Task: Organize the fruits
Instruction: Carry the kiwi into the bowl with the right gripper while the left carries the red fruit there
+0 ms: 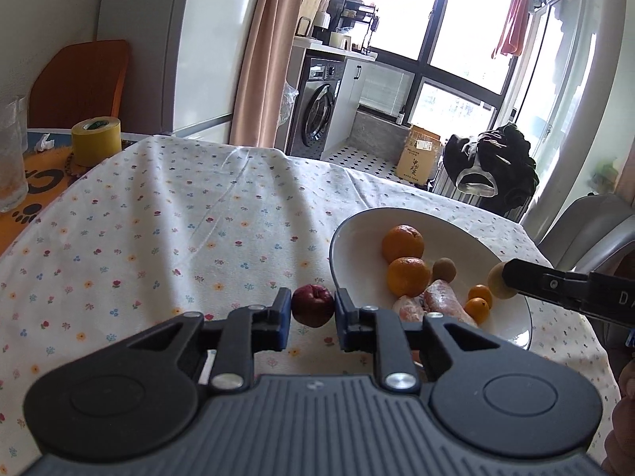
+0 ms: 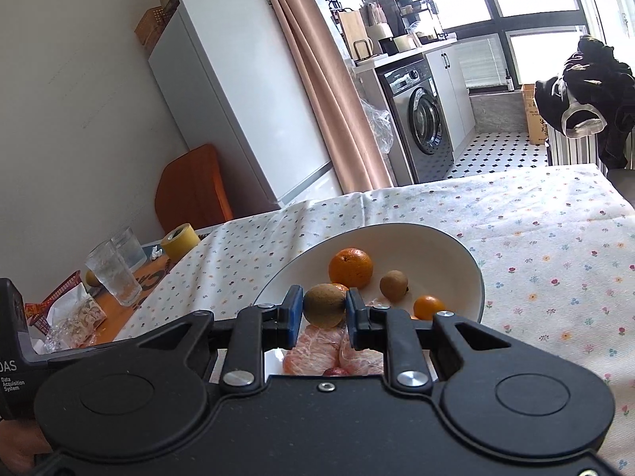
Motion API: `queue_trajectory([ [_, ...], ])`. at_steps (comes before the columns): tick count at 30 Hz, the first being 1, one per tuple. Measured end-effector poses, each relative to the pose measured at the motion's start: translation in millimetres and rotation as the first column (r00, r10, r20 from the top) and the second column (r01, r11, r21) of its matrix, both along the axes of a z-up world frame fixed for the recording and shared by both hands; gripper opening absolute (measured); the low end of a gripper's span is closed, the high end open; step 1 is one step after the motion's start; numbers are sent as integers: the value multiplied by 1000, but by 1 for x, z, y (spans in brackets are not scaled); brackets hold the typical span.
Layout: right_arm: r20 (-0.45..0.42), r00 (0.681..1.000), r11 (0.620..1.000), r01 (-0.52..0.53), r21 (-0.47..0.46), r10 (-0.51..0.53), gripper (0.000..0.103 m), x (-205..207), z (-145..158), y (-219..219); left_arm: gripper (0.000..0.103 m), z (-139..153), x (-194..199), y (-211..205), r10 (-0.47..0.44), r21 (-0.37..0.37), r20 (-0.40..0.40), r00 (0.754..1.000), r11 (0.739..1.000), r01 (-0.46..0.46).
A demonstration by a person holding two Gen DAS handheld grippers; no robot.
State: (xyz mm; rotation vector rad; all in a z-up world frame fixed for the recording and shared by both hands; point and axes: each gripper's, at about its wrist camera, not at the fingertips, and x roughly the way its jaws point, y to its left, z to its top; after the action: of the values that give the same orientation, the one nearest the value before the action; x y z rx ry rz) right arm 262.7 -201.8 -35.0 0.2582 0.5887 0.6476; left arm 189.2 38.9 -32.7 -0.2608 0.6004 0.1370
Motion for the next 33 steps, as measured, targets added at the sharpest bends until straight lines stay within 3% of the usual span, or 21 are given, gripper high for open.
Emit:
queue_trajectory([
  [17, -18, 999, 999, 47, -3, -47, 21, 35, 4, -19, 22, 15, 44, -21, -51, -15, 9, 999, 999, 51],
  [22, -29, 999, 999, 45, -12, -46, 21, 42, 2, -14, 29, 14, 48, -15, -40, -56, 15, 999, 998, 41],
  [28, -38, 998, 998, 58, -6, -58, 22, 44, 0, -11, 31, 14, 42, -5, -17, -58, 8, 1000, 998, 18],
  [33, -55, 996, 998, 64, 13, -63, 35, 44, -2, -14, 37, 14, 33, 1, -4, -62, 4, 1000, 998, 4],
])
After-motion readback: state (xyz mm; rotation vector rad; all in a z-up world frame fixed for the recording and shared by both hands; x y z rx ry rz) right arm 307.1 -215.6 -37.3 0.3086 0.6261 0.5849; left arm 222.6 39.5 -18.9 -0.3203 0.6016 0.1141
